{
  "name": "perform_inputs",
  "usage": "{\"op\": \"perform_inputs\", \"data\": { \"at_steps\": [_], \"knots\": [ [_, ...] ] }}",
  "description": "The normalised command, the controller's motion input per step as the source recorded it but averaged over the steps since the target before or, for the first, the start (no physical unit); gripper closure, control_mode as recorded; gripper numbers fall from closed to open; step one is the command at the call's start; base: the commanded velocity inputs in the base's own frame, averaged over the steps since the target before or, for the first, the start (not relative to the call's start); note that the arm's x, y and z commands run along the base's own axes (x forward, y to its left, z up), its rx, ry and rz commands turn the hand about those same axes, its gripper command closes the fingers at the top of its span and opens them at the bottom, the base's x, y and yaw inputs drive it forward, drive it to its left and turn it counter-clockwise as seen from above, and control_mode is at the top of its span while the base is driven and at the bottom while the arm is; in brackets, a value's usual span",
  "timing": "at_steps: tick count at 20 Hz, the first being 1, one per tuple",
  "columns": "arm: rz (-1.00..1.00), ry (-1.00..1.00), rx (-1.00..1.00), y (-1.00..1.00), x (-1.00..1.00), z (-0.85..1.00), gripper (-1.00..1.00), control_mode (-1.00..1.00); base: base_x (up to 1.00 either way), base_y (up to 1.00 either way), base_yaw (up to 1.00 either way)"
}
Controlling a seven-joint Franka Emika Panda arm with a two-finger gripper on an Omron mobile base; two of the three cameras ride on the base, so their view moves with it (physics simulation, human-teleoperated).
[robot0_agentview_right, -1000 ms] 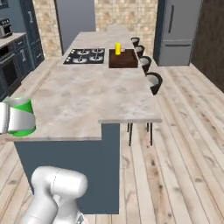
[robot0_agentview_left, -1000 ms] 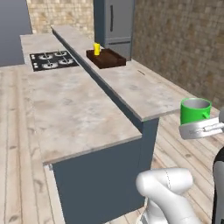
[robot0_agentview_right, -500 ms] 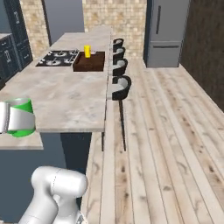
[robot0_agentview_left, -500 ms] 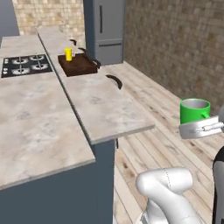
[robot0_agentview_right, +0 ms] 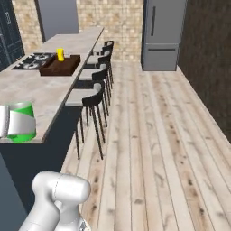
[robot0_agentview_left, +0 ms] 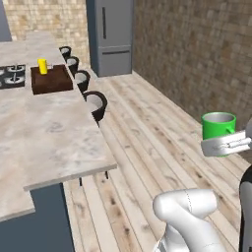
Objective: There is a tray on the dining counter. Grab the cup, mug, and pitcher and place them on the tray. The pitcher may be placed next to the tray if it cannot fit the tray.
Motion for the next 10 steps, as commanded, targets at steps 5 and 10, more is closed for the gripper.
{"op": "perform_inputs", "data": {
  "at_steps": [5, 10],
  "knots": [
    [0.00, 0.00, 0.00, 0.00, 0.00, 0.00, 1.00, 1.00, 0.70, -1.00, 0.13],
    [0.00, 0.00, 0.00, 0.00, 0.00, 0.00, 1.00, 1.00, 0.83, -0.97, 0.17]
  ]
}}
